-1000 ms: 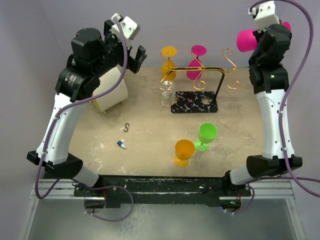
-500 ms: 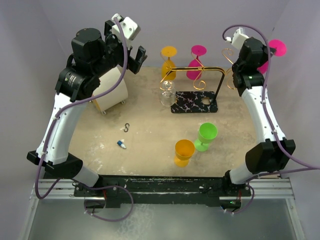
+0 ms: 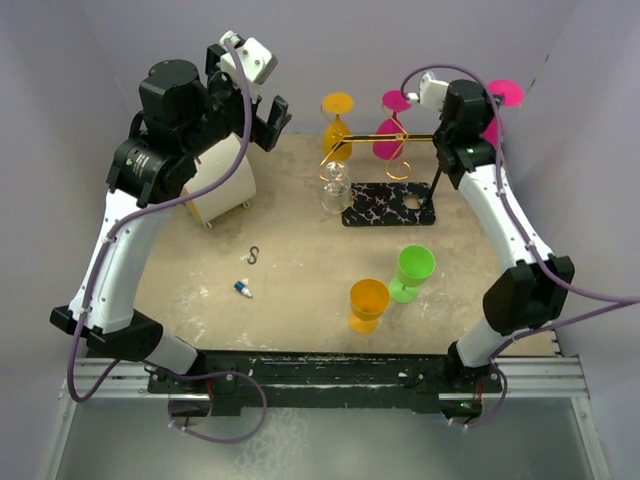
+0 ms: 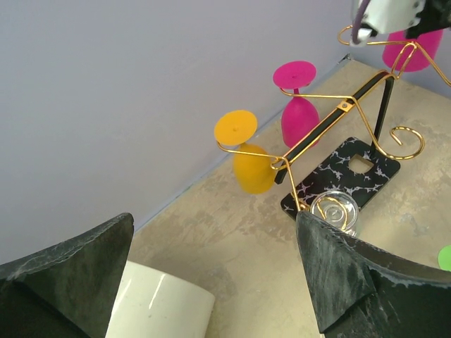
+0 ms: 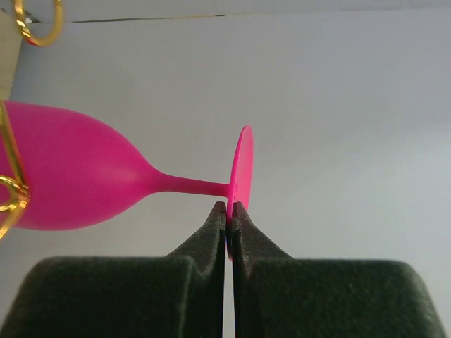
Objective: Place the wine glass upside down on the wine glass rack
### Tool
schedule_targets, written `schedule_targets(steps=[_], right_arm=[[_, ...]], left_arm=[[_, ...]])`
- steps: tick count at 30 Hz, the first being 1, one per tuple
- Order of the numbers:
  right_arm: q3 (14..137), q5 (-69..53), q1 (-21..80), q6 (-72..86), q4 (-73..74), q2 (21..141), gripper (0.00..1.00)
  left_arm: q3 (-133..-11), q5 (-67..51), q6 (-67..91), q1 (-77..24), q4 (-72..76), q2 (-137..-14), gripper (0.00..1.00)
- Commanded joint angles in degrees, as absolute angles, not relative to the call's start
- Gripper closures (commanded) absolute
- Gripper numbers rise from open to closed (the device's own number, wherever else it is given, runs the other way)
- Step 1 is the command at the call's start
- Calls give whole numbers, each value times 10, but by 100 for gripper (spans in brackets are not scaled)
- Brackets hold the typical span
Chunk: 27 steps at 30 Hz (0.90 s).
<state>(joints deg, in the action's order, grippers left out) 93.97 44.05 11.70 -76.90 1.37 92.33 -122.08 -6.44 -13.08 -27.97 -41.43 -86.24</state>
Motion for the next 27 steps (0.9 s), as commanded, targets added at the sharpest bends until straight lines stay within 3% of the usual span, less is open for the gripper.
schedule_targets(steps=[1,27], right_arm=[[973,453,134,-789,-2,956,100],[1069,441,156,-746,24,1075,100]], left_arm=[[-1214,-77,-133,-270,-396,-834,1],[-1197,-118,-114,-235,-389,-824,1]])
